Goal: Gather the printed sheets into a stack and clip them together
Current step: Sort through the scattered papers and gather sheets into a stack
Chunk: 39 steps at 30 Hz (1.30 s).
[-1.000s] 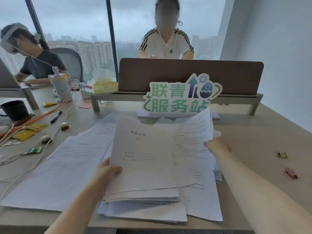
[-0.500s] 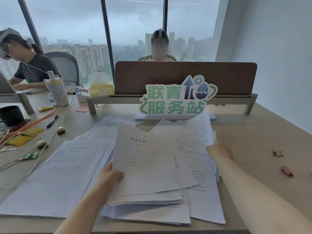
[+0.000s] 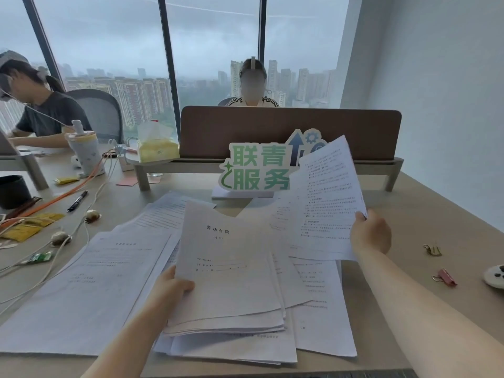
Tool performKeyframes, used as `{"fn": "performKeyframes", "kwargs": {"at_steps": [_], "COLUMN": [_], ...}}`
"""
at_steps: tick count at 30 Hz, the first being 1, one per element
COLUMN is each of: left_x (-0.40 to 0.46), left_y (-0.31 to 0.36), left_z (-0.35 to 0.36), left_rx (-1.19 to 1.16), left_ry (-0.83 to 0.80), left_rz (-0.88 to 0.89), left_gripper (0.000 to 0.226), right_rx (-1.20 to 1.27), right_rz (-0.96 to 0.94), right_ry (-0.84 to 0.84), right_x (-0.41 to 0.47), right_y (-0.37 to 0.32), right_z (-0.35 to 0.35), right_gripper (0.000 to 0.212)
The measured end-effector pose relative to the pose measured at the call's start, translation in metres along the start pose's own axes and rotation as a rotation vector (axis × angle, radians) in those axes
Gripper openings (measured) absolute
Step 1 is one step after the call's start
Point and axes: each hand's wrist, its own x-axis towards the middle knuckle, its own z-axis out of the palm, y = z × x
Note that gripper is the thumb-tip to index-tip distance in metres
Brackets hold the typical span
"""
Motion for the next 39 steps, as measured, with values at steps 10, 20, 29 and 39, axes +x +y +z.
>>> {"fn": "performKeyframes", "kwargs": {"at_steps": [10,20,29,39], "left_x": [-0.016,-0.024,-0.030,-0.037], "left_y": [0.004,-0.006,-0.008,-0.010], "left_z": [0.010,0.029,0.039,0.038], "left_rx": [-0.036,-0.142,-0.231,-0.309], "left_ry": [0.017,-0.028,-0.088,-0.103], "left_rz": [0.062,0.054,0.060,0.148], "left_gripper": [0.038,0.031,0.039,0.018], "right_rx": [0.082,0.271,0.416,0.356], "right_rz": [-0.115,-0.236,0.021,0.114], "right_ry": [0.188,0.250,-0.446,-0.723], "right_x": [0.015,0.010,-0.049,-0.111], "right_y": [-0.018,-0.057,-0.029,-0.017], "right_z": [-0.057,-0.099,-0.037,-0.002], "right_gripper": [0.025,0.017,0.019,0.016]}}
